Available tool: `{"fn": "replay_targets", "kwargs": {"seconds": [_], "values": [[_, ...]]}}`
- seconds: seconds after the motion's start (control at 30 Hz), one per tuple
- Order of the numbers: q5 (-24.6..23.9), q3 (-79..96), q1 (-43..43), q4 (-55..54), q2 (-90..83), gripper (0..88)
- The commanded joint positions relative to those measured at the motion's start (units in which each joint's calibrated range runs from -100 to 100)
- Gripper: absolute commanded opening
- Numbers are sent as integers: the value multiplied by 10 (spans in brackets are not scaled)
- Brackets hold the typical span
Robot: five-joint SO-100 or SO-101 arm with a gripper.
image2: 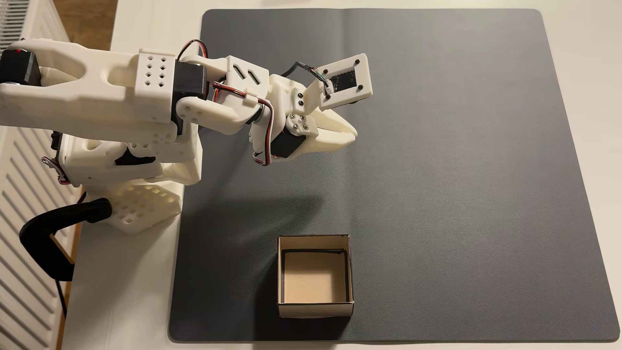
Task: Pick the red object and place it in the box
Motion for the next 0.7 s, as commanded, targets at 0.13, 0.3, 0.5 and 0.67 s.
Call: {"fn": "replay_targets", "kwargs": {"seconds": [0.13,0.3,0.5,0.67], "values": [[-1,6,2,40,-1,8],[-1,6,1,56,0,9],[-1,6,3,85,-5,11],[-1,6,3,103,-5,11]]}}
